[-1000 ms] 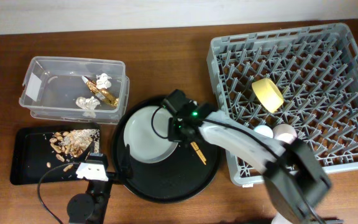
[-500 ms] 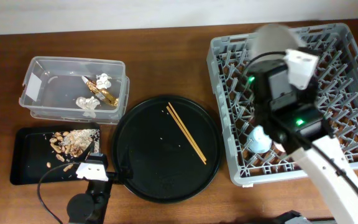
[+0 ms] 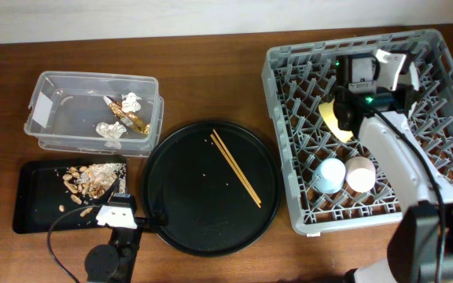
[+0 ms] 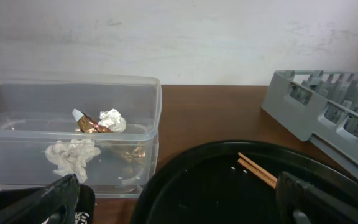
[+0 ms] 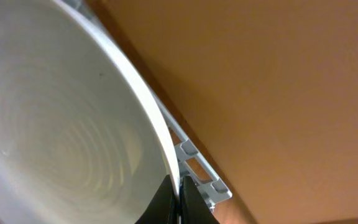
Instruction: Sort waste into correct bins and load items into the dishwasher rack
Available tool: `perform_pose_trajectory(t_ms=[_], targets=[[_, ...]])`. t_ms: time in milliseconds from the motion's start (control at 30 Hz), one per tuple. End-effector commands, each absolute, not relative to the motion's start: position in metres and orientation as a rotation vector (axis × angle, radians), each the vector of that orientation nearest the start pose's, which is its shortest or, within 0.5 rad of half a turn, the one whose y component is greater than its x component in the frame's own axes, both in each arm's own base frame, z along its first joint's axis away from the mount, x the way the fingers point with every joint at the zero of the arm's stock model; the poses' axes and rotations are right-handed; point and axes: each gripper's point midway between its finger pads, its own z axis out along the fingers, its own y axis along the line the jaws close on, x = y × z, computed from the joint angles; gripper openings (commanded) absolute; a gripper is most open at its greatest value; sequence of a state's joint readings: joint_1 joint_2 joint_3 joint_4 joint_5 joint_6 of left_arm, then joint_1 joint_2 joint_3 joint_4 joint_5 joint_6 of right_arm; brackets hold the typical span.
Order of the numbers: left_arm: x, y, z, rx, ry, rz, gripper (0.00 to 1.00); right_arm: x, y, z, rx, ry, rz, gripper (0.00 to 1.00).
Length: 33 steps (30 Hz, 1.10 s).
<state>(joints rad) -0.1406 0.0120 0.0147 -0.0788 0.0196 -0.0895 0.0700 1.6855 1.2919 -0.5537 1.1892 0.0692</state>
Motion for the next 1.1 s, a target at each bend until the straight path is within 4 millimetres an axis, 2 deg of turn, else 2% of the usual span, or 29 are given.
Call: perform_pose_trajectory(t_ms=[0, 67, 133, 167, 200, 233, 300, 367, 400, 433, 467, 500, 567, 600, 633, 800, 933, 1067], targets=[[0.243, -0.038, 0.157, 0.074, 1.65, -0.184, 0.99, 0.397, -0.124, 0.215, 0.329, 2.147, -1.464, 0.13], [0.243, -0.038, 0.157, 0.074, 1.65, -0.184, 0.99, 0.401, -0.108, 0.217, 0.284, 2.139, -1.443, 0.2], [0.243, -0.038, 0.157, 0.074, 1.65, -0.184, 0.99, 0.404, -0.09, 0.223, 0.245, 2.118, -1.41, 0.36], [0.243, -0.038, 0.157, 0.074, 1.65, -0.184, 0.99, 0.404, -0.079, 0.227, 0.219, 2.109, -1.39, 0.49], [0.243, -0.038, 0.157, 0.074, 1.65, -0.184, 0.99, 0.404, -0.057, 0.235, 0.166, 2.093, -1.351, 0.53], [0.243, -0.038, 0.157, 0.074, 1.65, -0.184, 0.99, 0.403, -0.046, 0.24, 0.145, 2.081, -1.328, 0.55], [0.243, -0.038, 0.157, 0.074, 1.65, -0.184, 0.99, 0.4, -0.007, 0.257, 0.07, 2.04, -1.223, 0.67], [0.243, -0.038, 0.157, 0.074, 1.65, -0.184, 0.99, 0.392, 0.038, 0.264, -0.055, 2.039, -1.078, 0.7], [0.243, -0.038, 0.157, 0.074, 1.65, -0.184, 0.99, 0.386, 0.07, 0.262, -0.167, 2.064, -0.949, 0.71], [0.243, -0.038, 0.157, 0.074, 1.65, -0.184, 0.99, 0.377, 0.1, 0.256, -0.282, 2.099, -0.818, 0.71], [0.243, -0.038, 0.157, 0.074, 1.65, -0.184, 0.99, 0.359, 0.142, 0.245, -0.409, 2.152, -0.61, 0.7], [0.243, -0.038, 0.157, 0.074, 1.65, -0.184, 0.99, 0.33, 0.187, 0.226, -0.493, 2.253, -0.321, 0.7], [0.243, -0.038, 0.157, 0.074, 1.65, -0.184, 0.99, 0.3, 0.222, 0.204, -0.553, 2.382, -0.057, 0.7], [0.243, -0.038, 0.157, 0.074, 1.65, -0.184, 0.99, 0.277, 0.246, 0.183, -0.618, 2.499, 0.139, 0.65], [0.243, -0.038, 0.157, 0.074, 1.65, -0.184, 0.99, 0.263, 0.258, 0.161, -0.656, 2.583, 0.237, 0.62], [0.243, -0.038, 0.157, 0.074, 1.65, -0.184, 0.99, 0.259, 0.256, 0.103, -0.653, 2.739, 0.152, 0.54], [0.243, -0.038, 0.157, 0.074, 1.65, -0.184, 0.99, 0.272, 0.249, 0.061, -0.621, 2.825, 0.078, 0.5], [0.243, -0.038, 0.157, 0.074, 1.65, -0.184, 0.99, 0.293, 0.233, 0.031, -0.568, 2.871, 0.028, 0.52]])
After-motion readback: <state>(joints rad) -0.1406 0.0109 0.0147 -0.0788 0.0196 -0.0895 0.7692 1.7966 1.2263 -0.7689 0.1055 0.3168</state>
